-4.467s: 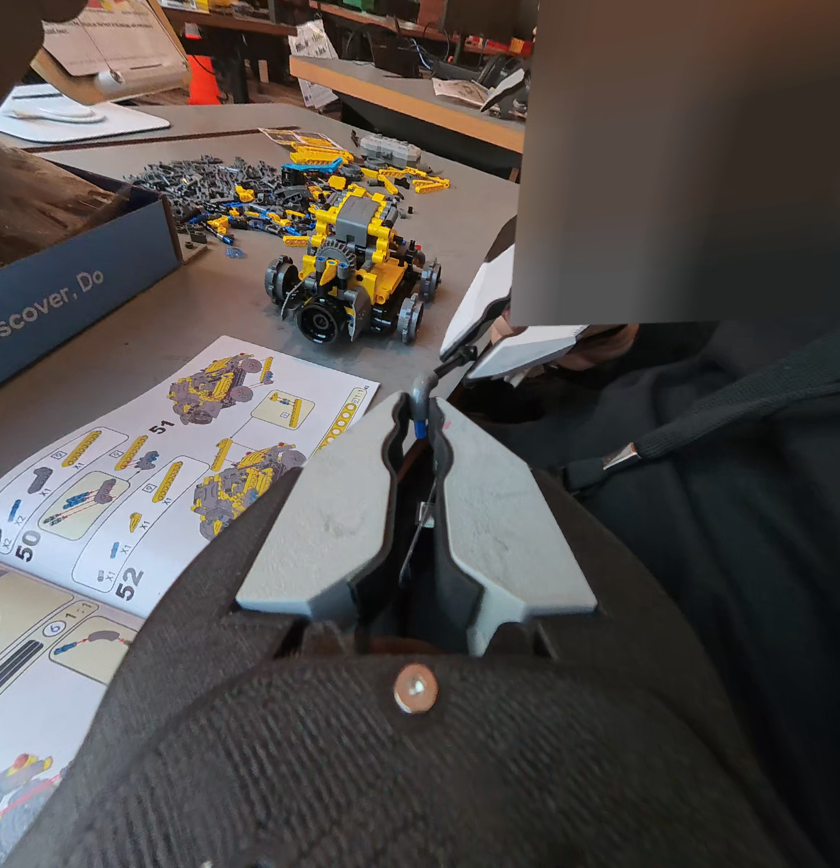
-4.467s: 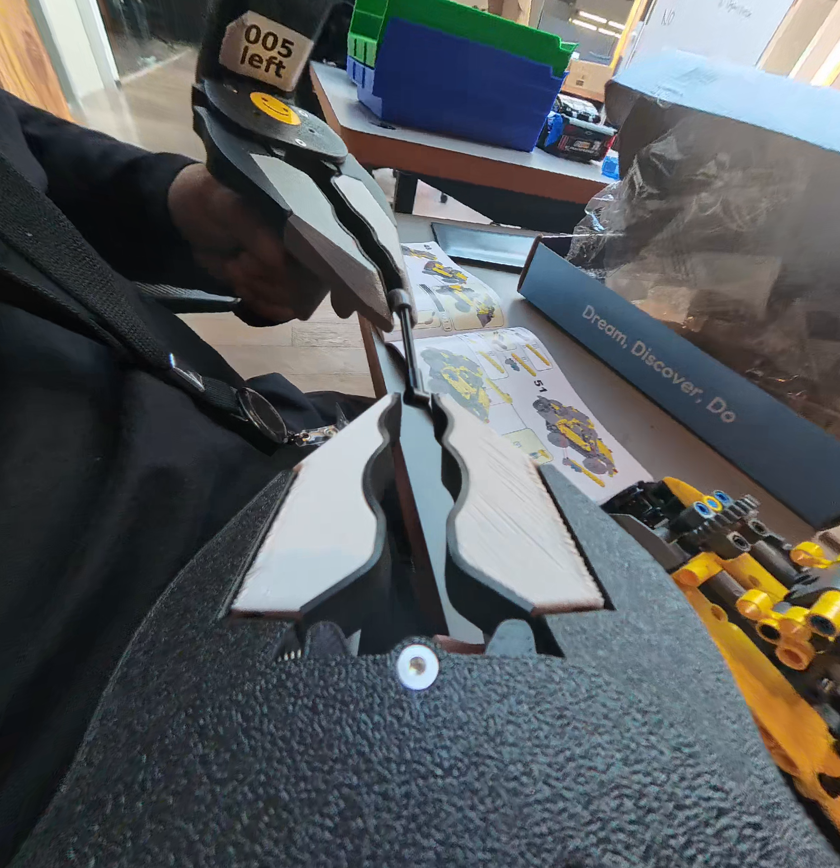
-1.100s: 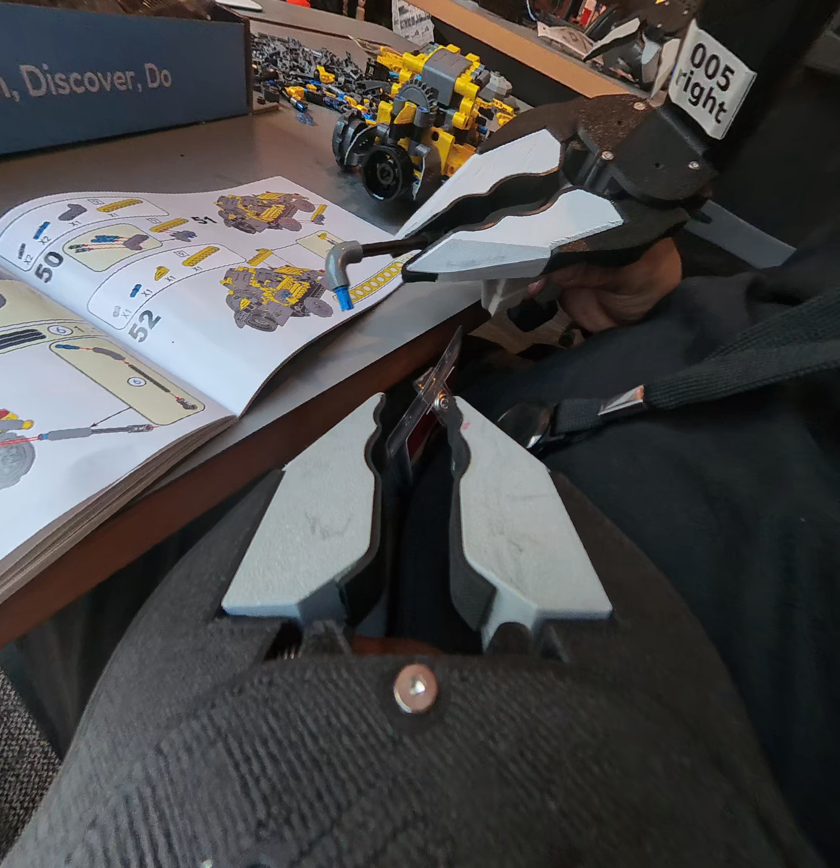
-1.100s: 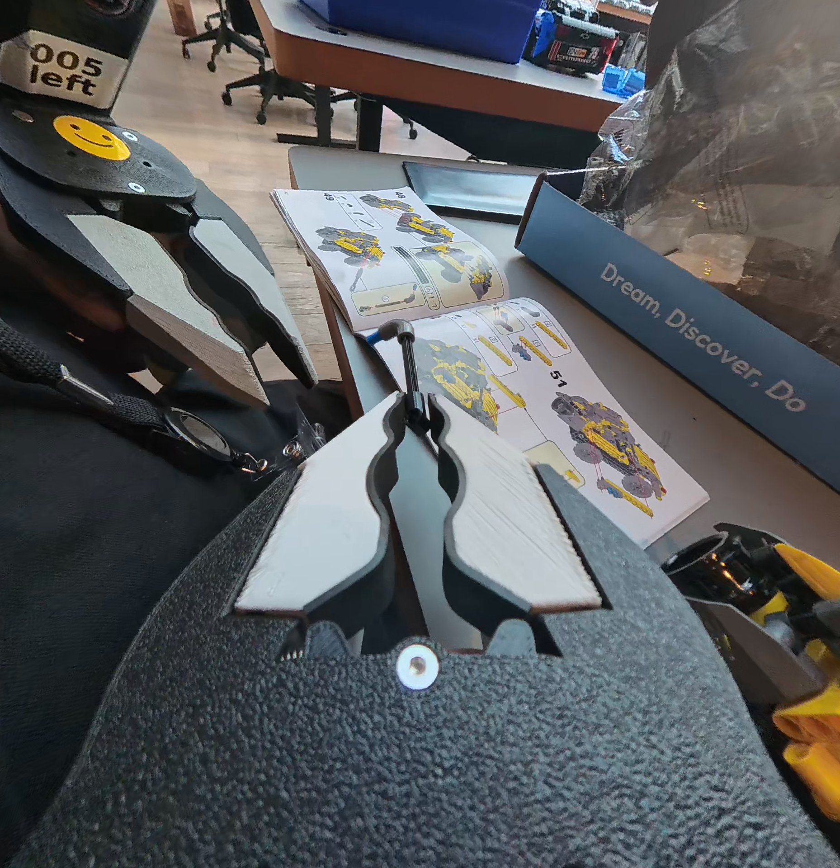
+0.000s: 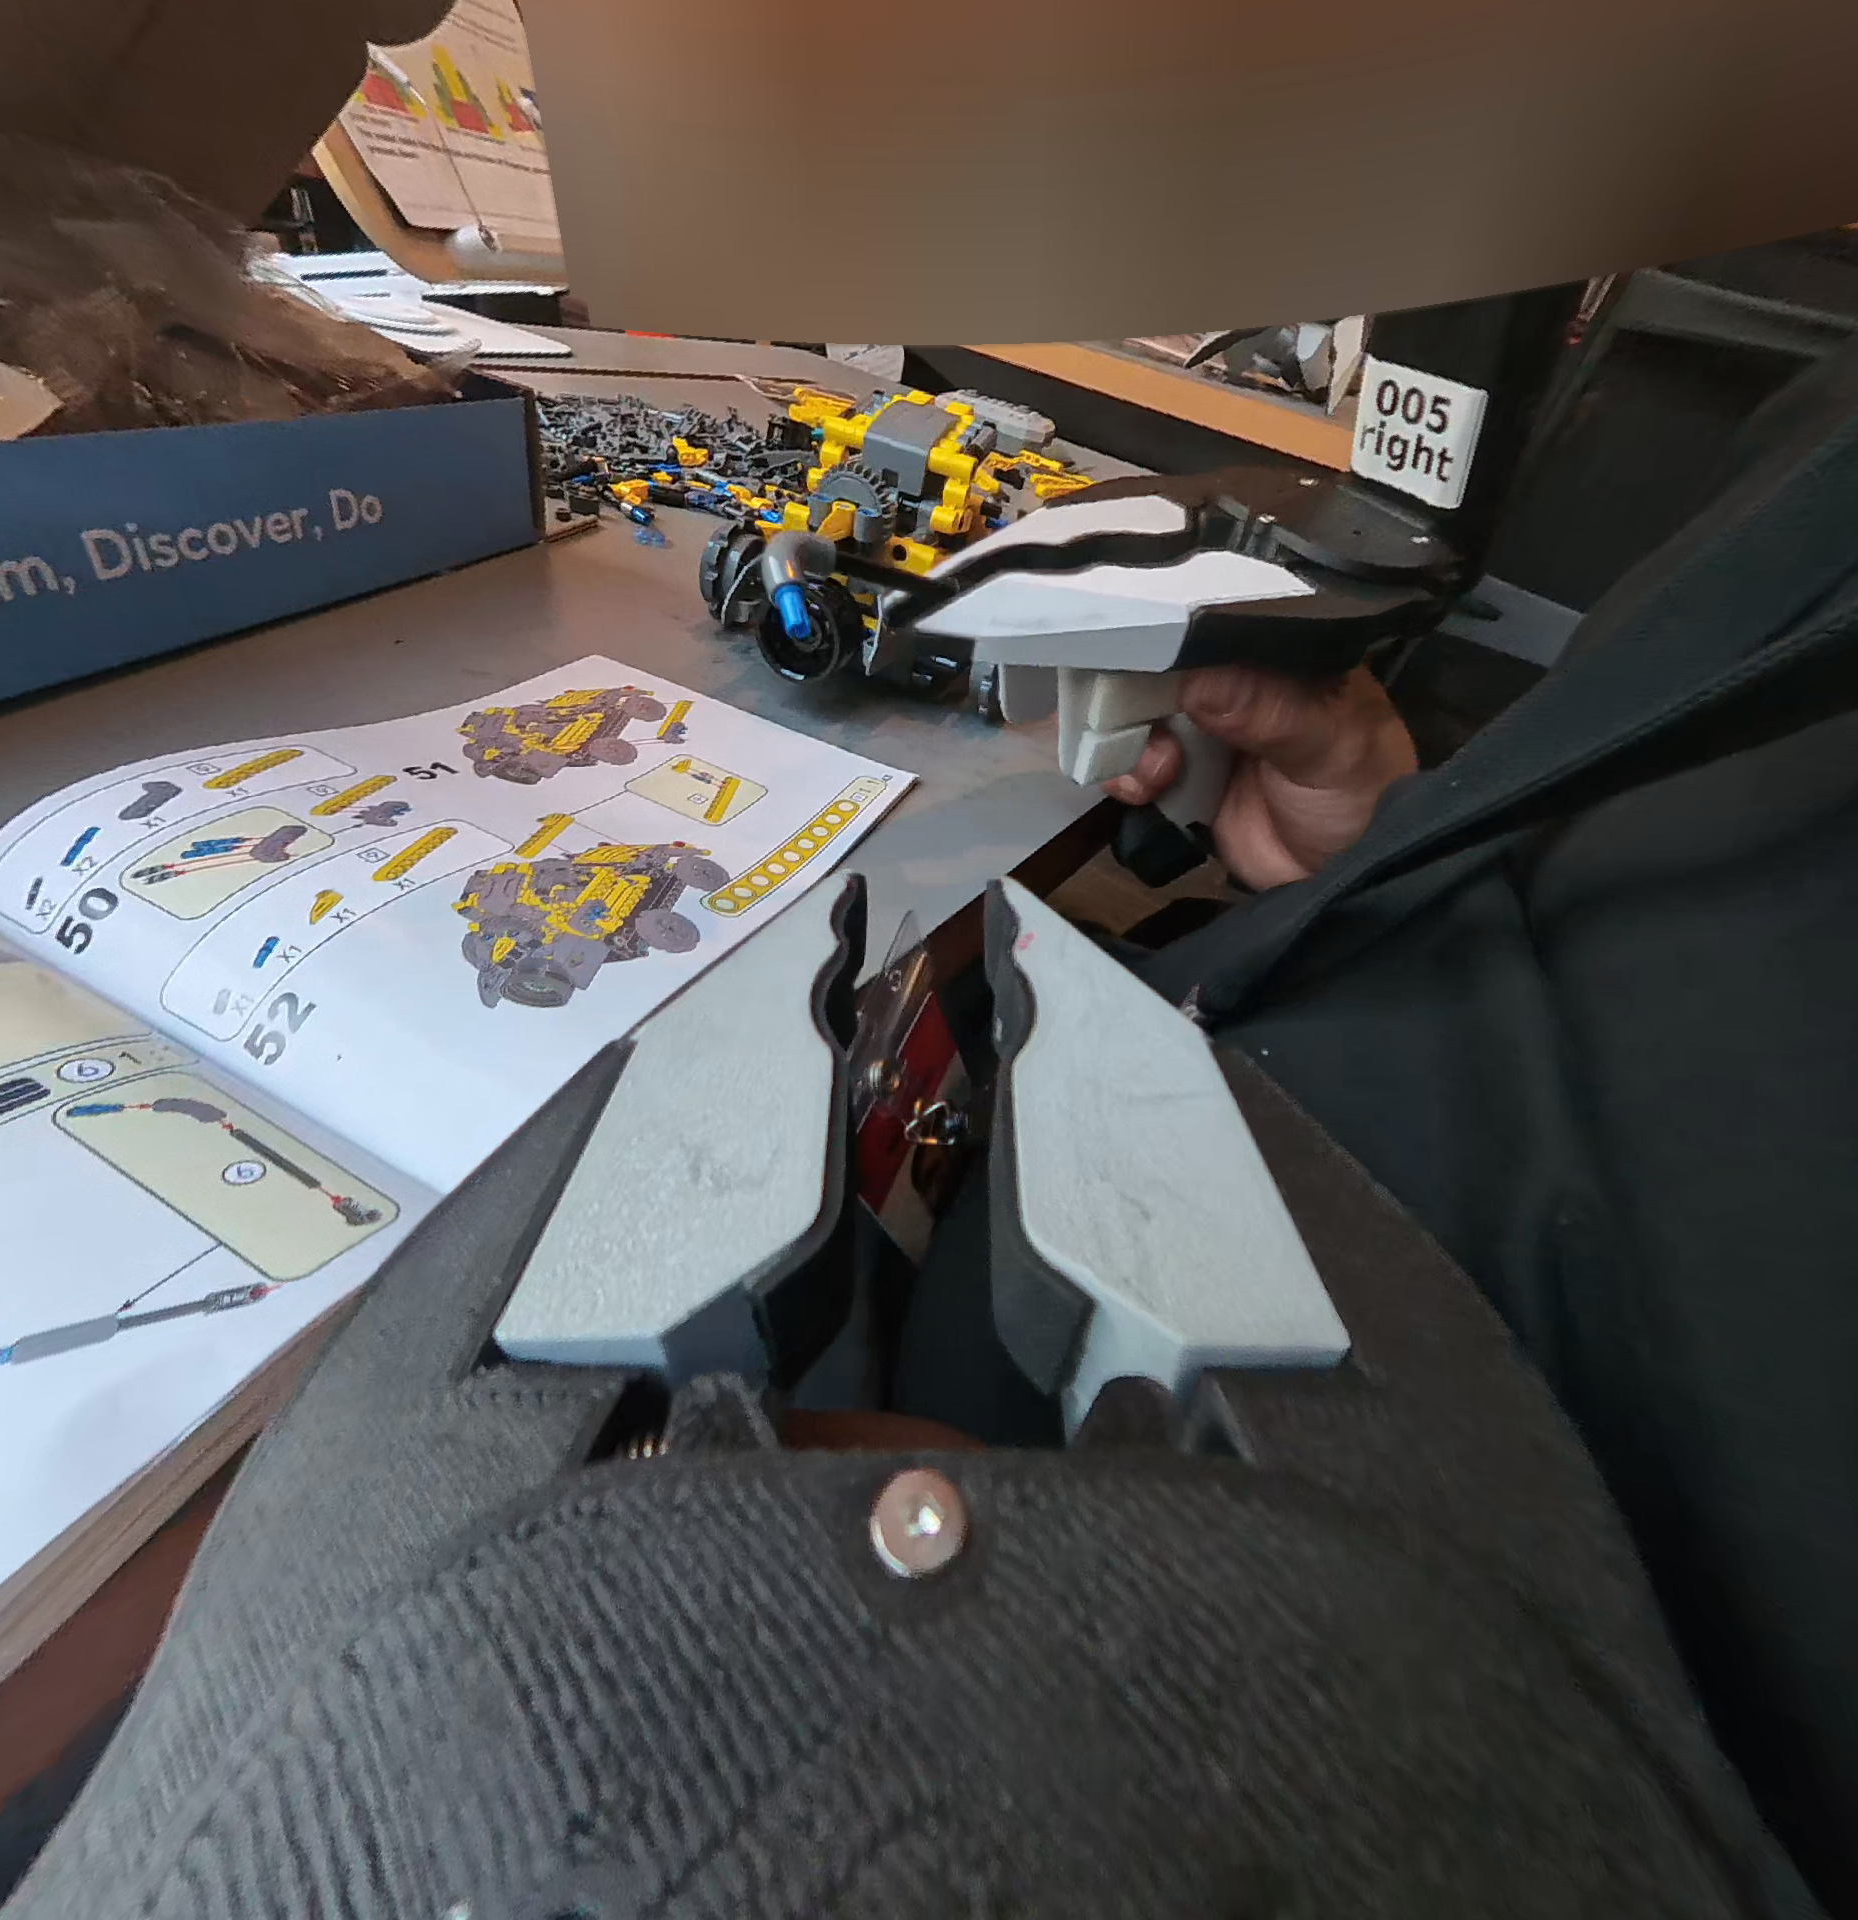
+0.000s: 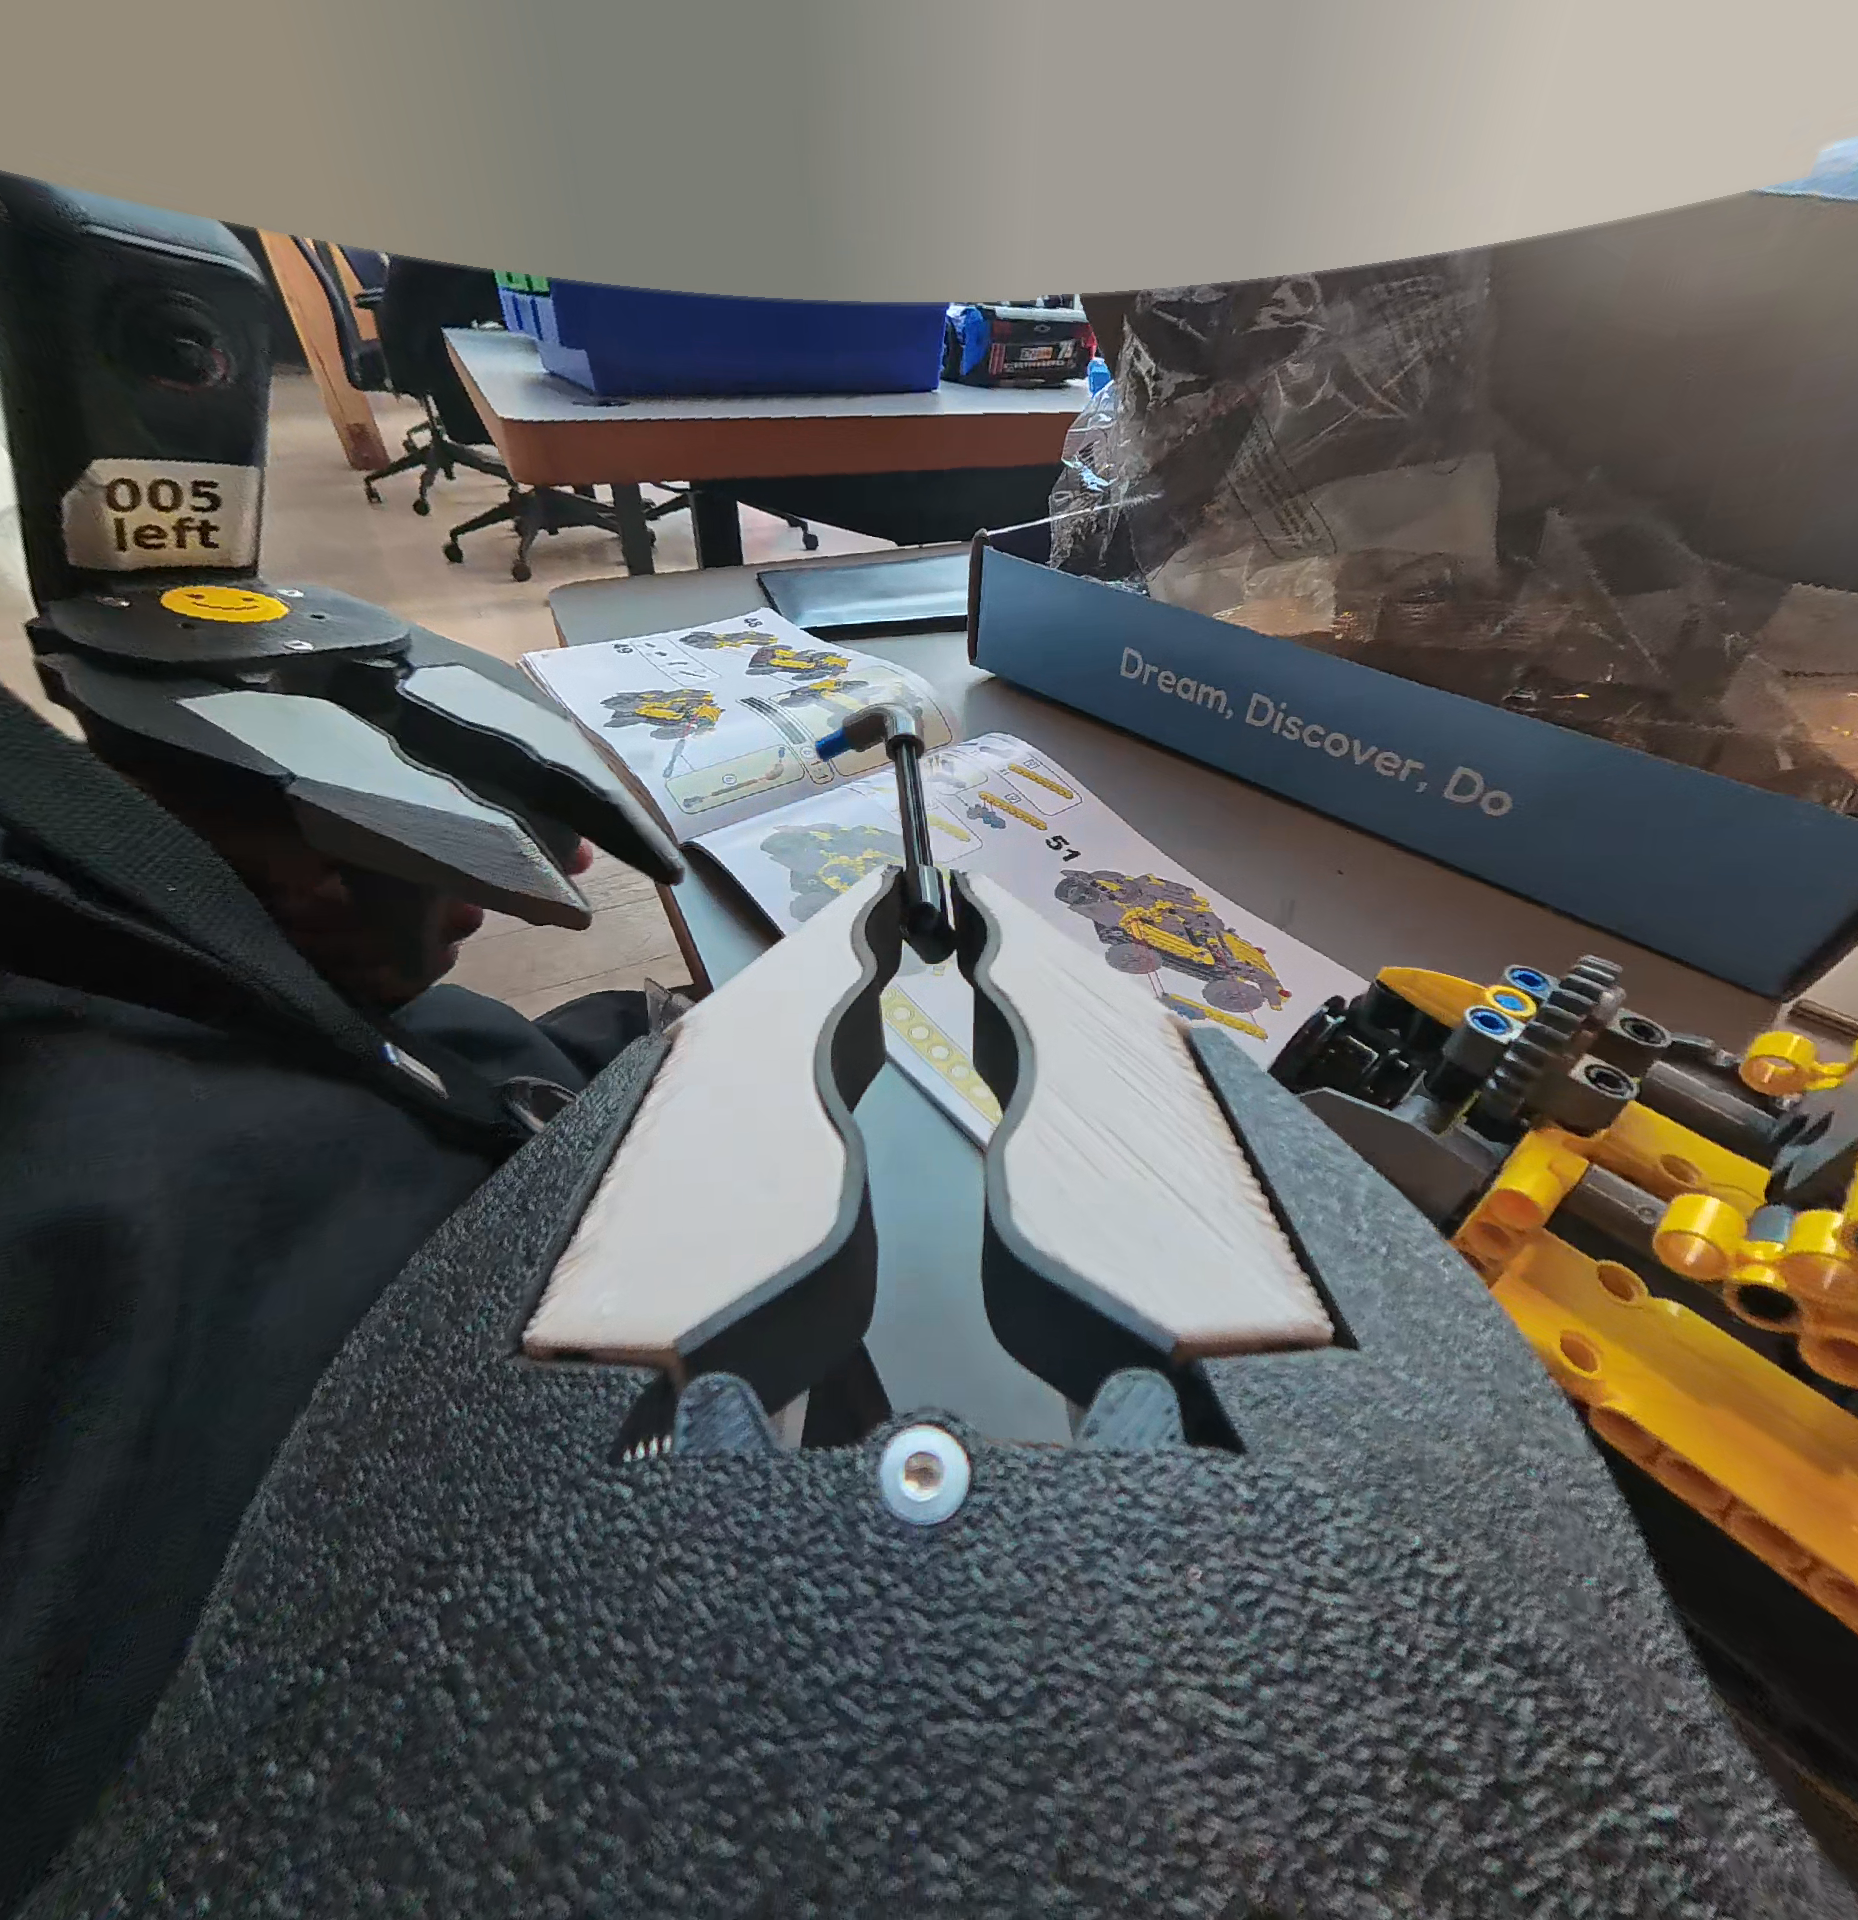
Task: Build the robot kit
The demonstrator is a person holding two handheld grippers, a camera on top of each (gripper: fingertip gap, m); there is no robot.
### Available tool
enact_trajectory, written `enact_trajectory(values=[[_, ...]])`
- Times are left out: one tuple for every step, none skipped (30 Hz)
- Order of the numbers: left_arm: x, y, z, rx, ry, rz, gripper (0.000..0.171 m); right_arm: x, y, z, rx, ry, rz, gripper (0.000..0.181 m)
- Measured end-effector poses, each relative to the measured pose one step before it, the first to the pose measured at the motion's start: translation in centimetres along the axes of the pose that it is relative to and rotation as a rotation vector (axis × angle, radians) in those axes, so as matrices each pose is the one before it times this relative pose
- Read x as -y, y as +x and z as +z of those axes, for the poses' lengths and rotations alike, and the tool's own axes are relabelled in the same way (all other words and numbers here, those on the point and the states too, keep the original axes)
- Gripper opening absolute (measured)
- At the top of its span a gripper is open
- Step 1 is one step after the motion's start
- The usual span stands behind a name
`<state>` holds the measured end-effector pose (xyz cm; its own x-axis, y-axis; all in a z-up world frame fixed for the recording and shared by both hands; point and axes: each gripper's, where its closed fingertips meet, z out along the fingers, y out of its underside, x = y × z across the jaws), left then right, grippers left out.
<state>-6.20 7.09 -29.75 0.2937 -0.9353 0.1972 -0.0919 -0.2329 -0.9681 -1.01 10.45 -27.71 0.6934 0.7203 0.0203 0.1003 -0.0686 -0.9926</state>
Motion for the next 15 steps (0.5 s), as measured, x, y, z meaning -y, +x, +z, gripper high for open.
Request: enact_trajectory(values=[[0.036, -0.106, 0.135, -0.0027, 0.00174, -0.0031, 0.019, -0.063, -0.080, 0.027, 0.0031, -0.0021, -0.0058, 0.008], [-0.022, -0.127, 0.149, -0.0023, -0.00159, -0.0028, 0.019, -0.082, -0.061, 0.043, -0.0006, -0.0039, -0.0091, 0.008], [-0.041, -0.104, 0.156, -0.0033, -0.00314, -0.0035, 0.019, -0.102, -0.061, 0.058, -0.0006, -0.0057, -0.0090, 0.008], [-0.017, -0.091, 0.143, -0.0029, -0.00245, -0.0032, 0.019, -0.086, -0.049, 0.053, -0.0013, -0.0060, -0.0073, 0.008], [0.019, -0.088, 0.113, -0.0023, 0.00015, -0.0022, 0.019, -0.054, 0.016, 0.043, -0.0034, -0.0033, -0.0044, 0.008], [0.032, -0.097, 0.094, -0.0017, 0.00070, -0.0014, 0.019, -0.043, -0.054, 0.023, 0.0031, -0.0029, -0.0026, 0.007], [0.058, -0.100, 0.058, -0.0010, 0.00083, -0.0013, 0.019, -0.083, -0.147, 0.041, 0.0103, -0.0054, -0.0024, 0.007], [0.074, -0.071, 0.056, -0.0025, 0.00221, -0.0016, 0.019, -0.127, -0.114, 0.064, 0.0090, -0.0090, -0.0012, 0.007], [0.072, -0.064, 0.046, -0.0026, 0.00213, -0.0027, 0.019, -0.108, -0.069, 0.061, 0.0063, -0.0083, 0.0010, 0.007], [0.054, -0.083, 0.038, -0.0005, 0.00028, -0.0022, 0.019, -0.057, 0.019, 0.029, 0.0003, -0.0046, 0.0023, 0.007], [0.049, -0.059, 0.023, 0.0006, 0.00010, -0.0007, 0.019, 0.012, 0.044, -0.007, -0.0018, 0.0004, 0.0023, 0.007], [0.076, -0.021, 0.007, 0.0003, 0.00222, -0.0007, 0.019, -0.006, -0.018, 0.003, 0.0010, -0.0006, -0.0005, 0.007], [0.088, 0.034, -0.016, -0.0009, 0.00320, -0.0013, 0.019, -0.088, -0.096, 0.014, 0.0038, -0.0059, -0.0066, 0.007], [0.060, 0.058, -0.032, -0.0015, 0.00159, -0.0007, 0.019, -0.097, -0.199, 0.037, 0.0077, -0.0058, -0.0139, 0.007], [0.035, 0.032, -0.031, 0.0004, 0.00060, 0.0003, 0.019, -0.037, -0.252, 0.017, 0.0091, -0.0022, -0.0184, 0.007]])
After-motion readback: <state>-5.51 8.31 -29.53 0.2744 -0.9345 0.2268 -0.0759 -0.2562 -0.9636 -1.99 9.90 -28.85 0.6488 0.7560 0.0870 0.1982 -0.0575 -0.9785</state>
